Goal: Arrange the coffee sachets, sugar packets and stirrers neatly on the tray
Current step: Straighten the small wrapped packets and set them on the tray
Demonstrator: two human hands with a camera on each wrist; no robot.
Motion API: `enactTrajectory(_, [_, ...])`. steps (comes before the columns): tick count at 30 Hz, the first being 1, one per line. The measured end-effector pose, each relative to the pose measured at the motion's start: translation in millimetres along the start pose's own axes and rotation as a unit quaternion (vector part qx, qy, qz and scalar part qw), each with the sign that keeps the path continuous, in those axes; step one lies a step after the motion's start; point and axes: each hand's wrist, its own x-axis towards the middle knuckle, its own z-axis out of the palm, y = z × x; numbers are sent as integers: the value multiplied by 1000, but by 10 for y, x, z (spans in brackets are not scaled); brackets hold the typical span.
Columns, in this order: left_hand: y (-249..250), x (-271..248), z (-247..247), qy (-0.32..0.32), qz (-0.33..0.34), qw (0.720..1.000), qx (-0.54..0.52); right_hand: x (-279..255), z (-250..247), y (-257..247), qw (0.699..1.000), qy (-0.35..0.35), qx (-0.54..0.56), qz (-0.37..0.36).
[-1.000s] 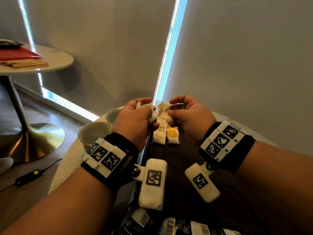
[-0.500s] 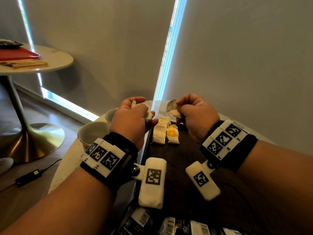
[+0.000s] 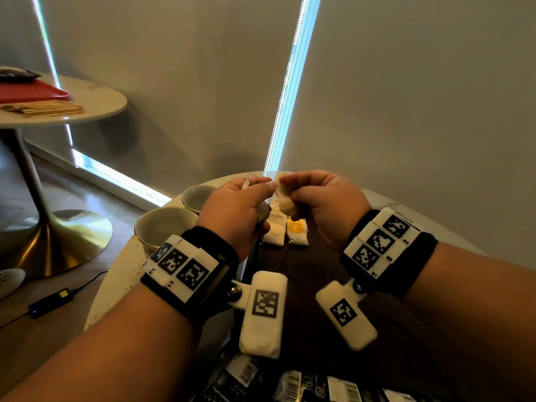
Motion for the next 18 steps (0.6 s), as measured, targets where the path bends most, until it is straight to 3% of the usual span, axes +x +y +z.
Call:
enactTrajectory(11, [5,-7,14,-6,3,1000,9,39,-36,-1,1000,-5,3,-6])
enactTrajectory(18, [69,13,14,64,24,996,-63,107,-110,38,995,37,-58,70])
